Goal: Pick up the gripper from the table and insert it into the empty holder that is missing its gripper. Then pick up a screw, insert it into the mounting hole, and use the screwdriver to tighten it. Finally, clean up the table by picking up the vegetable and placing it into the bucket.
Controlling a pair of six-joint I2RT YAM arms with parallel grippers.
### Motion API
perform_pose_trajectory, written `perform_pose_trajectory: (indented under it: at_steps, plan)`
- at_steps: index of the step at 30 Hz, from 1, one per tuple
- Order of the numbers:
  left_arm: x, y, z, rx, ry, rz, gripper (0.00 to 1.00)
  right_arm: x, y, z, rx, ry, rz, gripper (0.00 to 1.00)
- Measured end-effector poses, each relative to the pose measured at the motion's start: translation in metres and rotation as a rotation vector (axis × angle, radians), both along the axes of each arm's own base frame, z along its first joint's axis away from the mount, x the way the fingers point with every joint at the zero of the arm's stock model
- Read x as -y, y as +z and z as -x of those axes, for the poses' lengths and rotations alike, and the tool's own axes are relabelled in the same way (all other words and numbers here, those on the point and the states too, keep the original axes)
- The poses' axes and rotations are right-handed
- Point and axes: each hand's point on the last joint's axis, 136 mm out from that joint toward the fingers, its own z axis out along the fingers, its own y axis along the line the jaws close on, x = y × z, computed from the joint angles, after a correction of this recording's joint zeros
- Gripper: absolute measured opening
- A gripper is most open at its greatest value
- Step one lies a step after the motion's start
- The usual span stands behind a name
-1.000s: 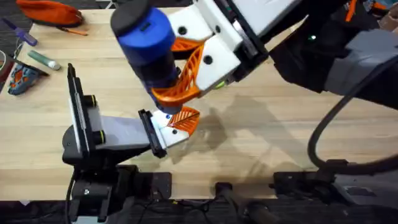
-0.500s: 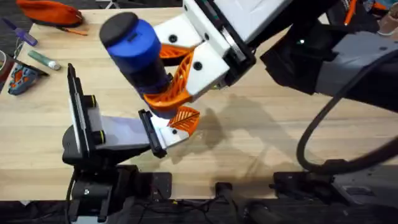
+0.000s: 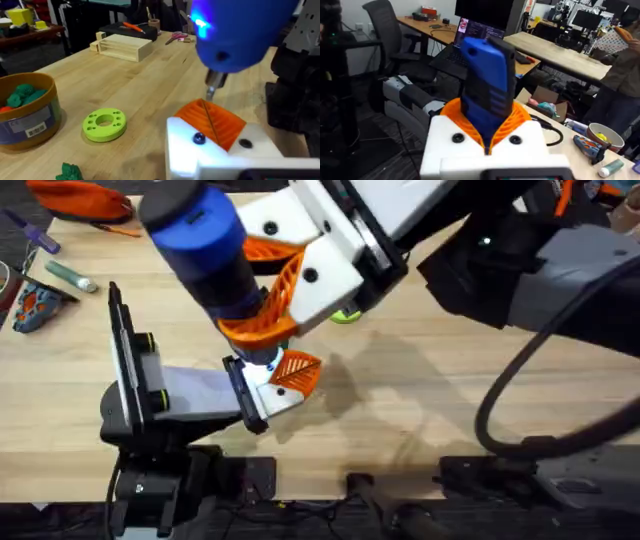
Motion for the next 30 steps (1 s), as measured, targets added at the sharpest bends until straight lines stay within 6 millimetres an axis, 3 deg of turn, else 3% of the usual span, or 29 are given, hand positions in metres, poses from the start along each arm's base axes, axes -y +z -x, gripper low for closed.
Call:
perform_pose_trajectory:
  at_steps: [8, 30]
  plan:
    - [0.000, 0.000, 0.000, 0.000, 0.000, 0.000, 0.005, -0.006, -0.011, -0.007, -0.030, -0.004, 0.024, 0.024]
    - [0.000, 0.000, 0.000, 0.000, 0.000, 0.000, 0.005, -0.007, -0.011, -0.008, -0.044, -0.010, 0.032, 0.024]
